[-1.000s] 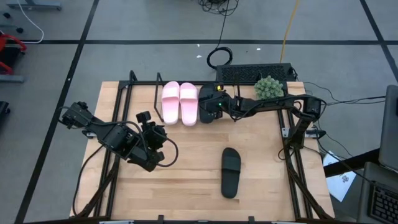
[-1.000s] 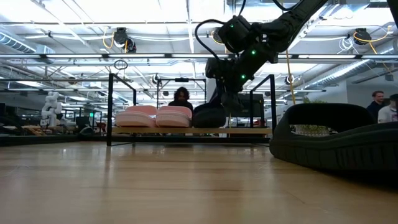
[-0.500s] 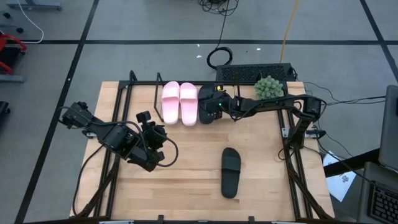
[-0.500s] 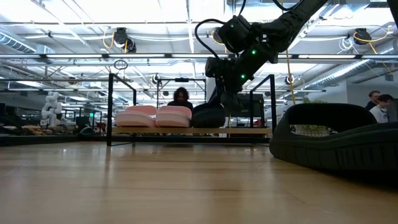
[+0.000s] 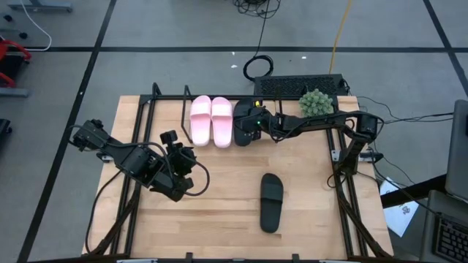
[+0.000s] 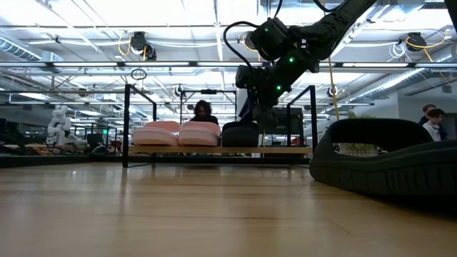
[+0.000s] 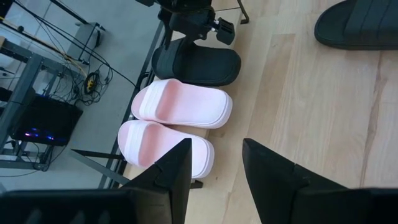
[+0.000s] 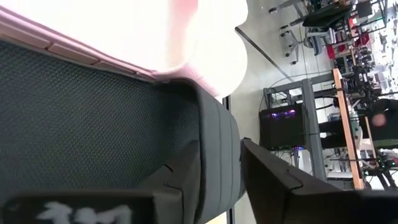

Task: Pick and place slides into the shelf
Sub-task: Put the left black slipper on the shelf, then put the black slipper on the shelf

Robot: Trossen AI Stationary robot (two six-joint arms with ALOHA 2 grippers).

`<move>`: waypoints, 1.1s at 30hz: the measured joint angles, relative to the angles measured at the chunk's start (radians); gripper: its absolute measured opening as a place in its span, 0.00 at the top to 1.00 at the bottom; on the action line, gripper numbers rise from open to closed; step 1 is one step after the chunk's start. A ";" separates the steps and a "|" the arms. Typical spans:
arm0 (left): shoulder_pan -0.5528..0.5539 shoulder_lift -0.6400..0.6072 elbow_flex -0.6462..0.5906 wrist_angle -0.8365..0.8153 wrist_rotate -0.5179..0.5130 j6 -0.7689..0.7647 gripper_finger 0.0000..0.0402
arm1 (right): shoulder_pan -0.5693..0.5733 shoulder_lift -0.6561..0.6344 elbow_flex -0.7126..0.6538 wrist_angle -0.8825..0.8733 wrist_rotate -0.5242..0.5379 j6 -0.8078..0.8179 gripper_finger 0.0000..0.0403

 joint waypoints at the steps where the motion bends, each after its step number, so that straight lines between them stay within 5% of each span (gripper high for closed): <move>1: 0.000 0.000 0.000 0.000 0.000 0.000 0.64 | 0.000 0.000 0.000 0.000 0.001 0.001 0.73; 18: 0.000 0.000 0.000 0.004 0.000 0.000 0.64 | 0.033 0.000 0.000 -0.007 0.009 -0.035 0.63; 33: 0.000 0.000 0.000 0.027 -0.001 0.000 0.64 | 0.278 -0.127 0.000 -0.006 0.340 -0.199 0.63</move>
